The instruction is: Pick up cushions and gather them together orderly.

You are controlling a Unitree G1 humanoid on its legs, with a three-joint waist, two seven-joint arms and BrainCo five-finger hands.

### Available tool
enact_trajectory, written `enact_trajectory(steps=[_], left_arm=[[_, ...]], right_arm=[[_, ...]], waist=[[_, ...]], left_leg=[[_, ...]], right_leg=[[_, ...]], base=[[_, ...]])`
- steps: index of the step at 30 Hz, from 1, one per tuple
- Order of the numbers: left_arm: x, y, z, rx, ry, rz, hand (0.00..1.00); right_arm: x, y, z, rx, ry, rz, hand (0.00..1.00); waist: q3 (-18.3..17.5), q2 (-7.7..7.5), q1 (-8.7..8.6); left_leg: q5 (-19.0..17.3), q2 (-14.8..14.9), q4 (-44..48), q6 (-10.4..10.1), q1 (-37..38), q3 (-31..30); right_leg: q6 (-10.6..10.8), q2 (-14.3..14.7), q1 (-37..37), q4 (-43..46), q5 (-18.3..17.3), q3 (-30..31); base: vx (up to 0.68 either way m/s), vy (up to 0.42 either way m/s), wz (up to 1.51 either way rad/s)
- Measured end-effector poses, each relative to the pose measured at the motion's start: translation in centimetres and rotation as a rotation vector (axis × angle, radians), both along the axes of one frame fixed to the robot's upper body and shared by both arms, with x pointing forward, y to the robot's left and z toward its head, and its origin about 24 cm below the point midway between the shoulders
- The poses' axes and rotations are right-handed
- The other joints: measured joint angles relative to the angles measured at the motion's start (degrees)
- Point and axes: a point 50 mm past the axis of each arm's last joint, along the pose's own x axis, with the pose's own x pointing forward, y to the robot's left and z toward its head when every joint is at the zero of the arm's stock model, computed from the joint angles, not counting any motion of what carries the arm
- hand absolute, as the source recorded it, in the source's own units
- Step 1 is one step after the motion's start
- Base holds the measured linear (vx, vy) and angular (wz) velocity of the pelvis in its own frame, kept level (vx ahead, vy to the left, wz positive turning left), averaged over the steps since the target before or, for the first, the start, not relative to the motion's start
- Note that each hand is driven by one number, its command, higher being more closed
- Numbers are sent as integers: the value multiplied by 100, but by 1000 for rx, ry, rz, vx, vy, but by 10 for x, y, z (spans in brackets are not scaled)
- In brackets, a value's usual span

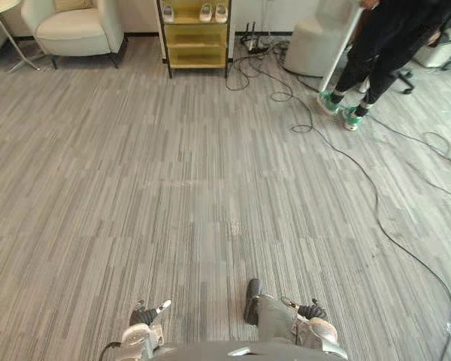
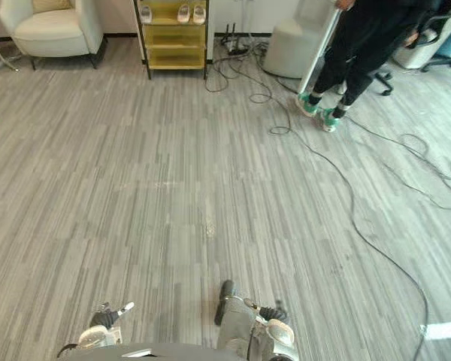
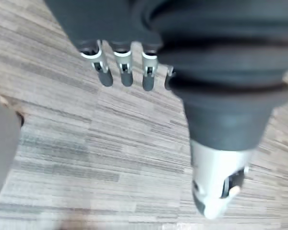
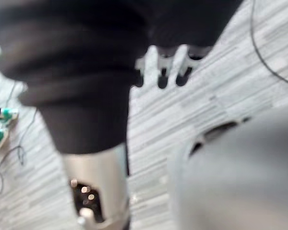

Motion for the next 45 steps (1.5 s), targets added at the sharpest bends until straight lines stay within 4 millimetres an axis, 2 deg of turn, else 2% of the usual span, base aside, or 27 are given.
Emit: enact_trajectory(steps=[2, 3, 4, 6, 9, 10, 11, 13, 15, 16, 17, 20, 21, 23, 24, 26, 27, 29, 32, 33, 34, 35, 38, 40, 41, 42, 45], left_arm=[[1, -1, 0, -7, -5, 13, 0], [1, 0, 1, -5, -9, 16, 0], [3, 2, 2, 2, -25, 13, 0], [9, 4, 5, 25, -51, -36, 0], [16, 5, 9, 36, -83, -54, 0], [18, 4, 10, 38, -93, -62, 0], [20, 4, 11, 38, -98, -62, 0], [23, 4, 12, 41, -107, -64, 0], [24, 4, 12, 42, -110, -75, 0], [28, 6, 14, 51, -118, -91, 0], [30, 14, 15, 75, -124, -102, 0], [32, 17, 16, 77, -129, -98, 0], [31, 19, 16, 78, -123, -97, 0], [27, 23, 14, 82, -106, -100, 0], [25, 27, 13, 92, -92, -106, 0], [22, 29, 12, 98, -77, -124, 0], [19, 34, 11, 116, -59, -149, 0], [12, 37, 9, 123, -33, -148, 0], [8, 38, 8, 120, -24, -131, 0], [3, 39, 7, 121, -12, -122, 0], [0, 42, 7, 126, -5, -117, 0], [-4, 39, 5, 112, 10, -101, 0], [-20, 26, -1, 69, 45, -73, 0], [-24, 21, -3, 54, 56, -67, 0], [-25, 21, -3, 53, 58, -68, 0], [-35, 33, -7, 78, 125, -170, 0], [-35, 33, -7, 78, 125, -170, 0]], right_arm=[[0, -4, 1, -10, 1, -5, 0], [-5, -7, -1, -13, 24, -2, 0], [-9, -8, -3, -11, 52, -1, 0], [-19, -4, -10, 4, 109, 1, 0], [-22, -3, -12, 10, 129, -1, 0], [-23, -2, -13, 17, 141, -7, 0], [-24, -2, -13, 20, 146, -16, 0], [-21, 0, -13, 24, 137, -24, 0], [-26, -2, -14, 18, 148, -49, 0], [-28, 1, -15, 23, 154, -50, 0], [-27, 10, -16, 44, 154, -47, 0], [-28, 12, -17, 48, 155, -46, 0], [-30, 12, -17, 41, 166, -31, 0], [-30, 13, -17, 27, 172, 5, 0], [-28, 13, -17, 20, 169, 24, 0], [-28, 13, -16, 18, 164, 25, 0], [-26, 14, -16, 20, 160, 31, 0], [-25, 16, -16, 18, 160, 49, 0], [-22, 17, -15, 2, 147, 75, 0], [-22, 19, -15, 3, 149, 80, 0], [-24, 21, -16, 7, 153, 81, 0], [-25, 20, -16, 9, 153, 73, 0], [-32, 9, -16, -22, 171, 74, 0], [-34, 5, -15, -32, 172, 72, 0], [-33, 4, -15, -34, 171, 73, 0], [-42, 15, -21, 9, 219, 129, 0], [-42, 15, -21, 9, 219, 129, 0]], waist=[[27, 156, -23], [82, 216, 18], [122, 256, 76], [137, 141, 124], [122, 88, 152], [134, 69, 176], [169, 46, 200], [233, -2, 209], [285, -29, 233], [287, -109, 315], [270, -334, 319], [287, -382, 345], [274, -389, 353], [251, -399, 366], [237, -417, 377], [240, -418, 348], [230, -439, 336], [203, -472, 319], [193, -467, 315], [141, -519, 322], [90, -597, 338], [24, -577, 326], [-174, -270, 341], [-242, -160, 317], [-248, -153, 314], [-420, -360, 312], [-420, -360, 312]], left_leg=[[576, 213, 1416, -2, -649, -284], [1281, 514, 2806, -21, -1261, -388], [1211, 778, 3810, 15, -1610, -229], [976, 758, 4340, 54, -2015, 102], [716, 503, 3938, 60, -2738, 409], [580, 262, 3158, -75, -2842, 467], [539, 114, 2144, -24, -2834, 694], [570, -93, 1188, -62, -2837, 788], [1253, -321, -360, -66, -2666, 824], [1648, -502, -582, 256, -2421, 911], [1458, -688, -593, 382, -2392, 1001], [1126, -712, -157, 500, -2486, 1008], [828, -723, 63, 536, -2411, 1027], [541, -735, 110, 552, -2167, 1114], [413, -754, 103, 618, -1983, 1173], [355, -797, 104, 711, -1827, 1176], [317, -859, 61, 767, -1624, 1127], [318, -949, -128, 768, -1359, 867], [337, -975, -317, 726, -1173, 521], [366, -1025, -397, 645, -1134, 471], [364, -1130, -428, 594, -1136, 404], [358, -1159, -560, 490, -1063, 255], [508, -1016, -1048, 329, -933, 183], [572, -975, -1235, 269, -870, 58], [590, -970, -1286, 257, -840, 35], [1027, -1412, -1792, 536, -678, -214], [1027, -1411, -1792, 537, -678, -214]], right_leg=[[-69, 150, 239, -1, -250, -170], [-178, 368, 632, -123, -412, -230], [-271, 555, 1130, -298, -515, -250], [-335, 625, 1818, -752, -585, -218], [-310, 652, 2358, -1326, -586, -110], [-280, 637, 2608, -1511, -558, -104], [-272, 622, 2835, -1680, -564, -58], [-223, 568, 3047, -1838, -594, -33], [33, 504, 3218, -1887, -778, 28], [142, 397, 3323, -1869, -938, 196], [113, 209, 3340, -1881, -1007, 282], [148, 145, 3406, -1787, -1019, 423], [151, 100, 3424, -1564, -1021, 524], [207, -2, 3173, -702, -1055, 702], [359, -107, 2710, 416, -1016, 868], [604, -184, 2327, 1387, -1050, 975], [683, -236, 2045, 1989, -1255, 900], [553, -149, 1865, 1967, -1522, 696], [422, 119, 1645, 921, -1639, 656], [305, 167, 1584, 252, -1423, 730], [116, 164, 1529, -301, -857, 782], [182, 145, 1541, -431, -707, 763], [134, 321, 1775, -1048, -522, 679], [97, 401, 1928, -1347, -418, 581], [88, 412, 1964, -1405, -400, 566], [268, 240, 2718, -2971, 537, 438], [268, 240, 2718, -2971, 537, 438]], base=[[446, -313, 16], [556, -295, -3], [651, -333, -14], [477, -177, -20], [465, -92, -13], [502, 47, -8], [495, 83, -10], [338, 121, -12], [324, 172, -14], [390, 209, -11], [391, 203, -11], [252, 127, -2], [372, 218, -11], [324, 183, -23], [234, 109, -22], [242, 77, 4], [360, 43, 47], [343, -6, 66], [226, -91, 70], [148, -81, 38], [233, -148, 46], [205, -123, 31], [196, -99, 11], [135, -84, 10], [82, -50, 12], [0, 0, 0], [0, 0, 0]])
